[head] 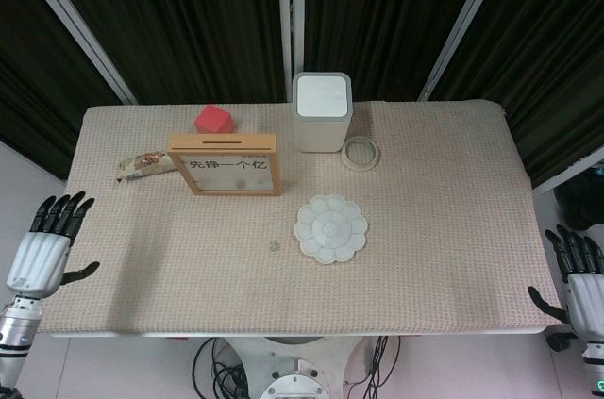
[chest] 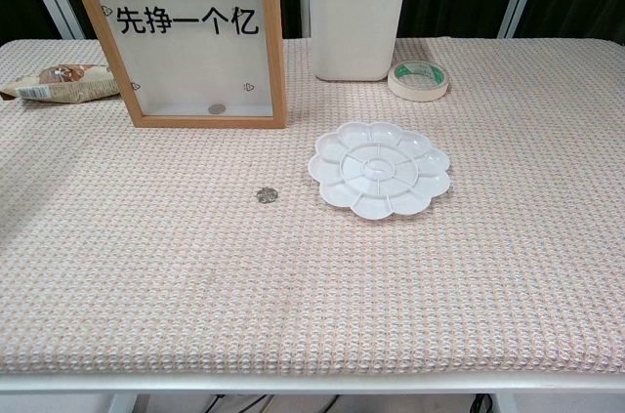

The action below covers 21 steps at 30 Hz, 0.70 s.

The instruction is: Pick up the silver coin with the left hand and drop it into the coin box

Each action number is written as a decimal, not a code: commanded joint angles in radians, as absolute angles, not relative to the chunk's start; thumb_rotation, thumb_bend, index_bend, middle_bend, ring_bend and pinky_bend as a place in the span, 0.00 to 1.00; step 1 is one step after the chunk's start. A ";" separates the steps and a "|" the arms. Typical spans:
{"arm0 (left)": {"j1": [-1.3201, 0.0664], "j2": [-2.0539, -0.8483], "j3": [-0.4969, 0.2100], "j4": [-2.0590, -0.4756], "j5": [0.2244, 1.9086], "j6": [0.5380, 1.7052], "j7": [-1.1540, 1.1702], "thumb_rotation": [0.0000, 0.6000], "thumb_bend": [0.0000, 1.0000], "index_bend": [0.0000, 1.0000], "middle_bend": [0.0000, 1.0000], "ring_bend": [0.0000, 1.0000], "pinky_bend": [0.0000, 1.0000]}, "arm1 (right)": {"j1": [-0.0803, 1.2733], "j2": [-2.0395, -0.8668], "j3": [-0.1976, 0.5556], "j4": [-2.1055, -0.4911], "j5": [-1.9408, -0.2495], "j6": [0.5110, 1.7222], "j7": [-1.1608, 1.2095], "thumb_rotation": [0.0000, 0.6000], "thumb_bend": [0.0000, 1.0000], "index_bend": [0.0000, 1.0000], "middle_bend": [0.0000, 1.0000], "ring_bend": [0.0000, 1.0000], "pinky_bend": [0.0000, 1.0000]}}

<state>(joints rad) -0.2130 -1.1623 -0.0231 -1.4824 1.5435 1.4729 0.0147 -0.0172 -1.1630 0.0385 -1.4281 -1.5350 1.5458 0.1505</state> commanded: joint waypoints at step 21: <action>-0.251 -1.219 0.007 -1.503 1.646 1.418 0.085 1.00 0.04 0.00 0.00 0.00 0.01 | -0.033 -1.155 0.036 -1.411 -1.529 1.563 0.182 1.00 0.18 0.00 0.00 0.00 0.00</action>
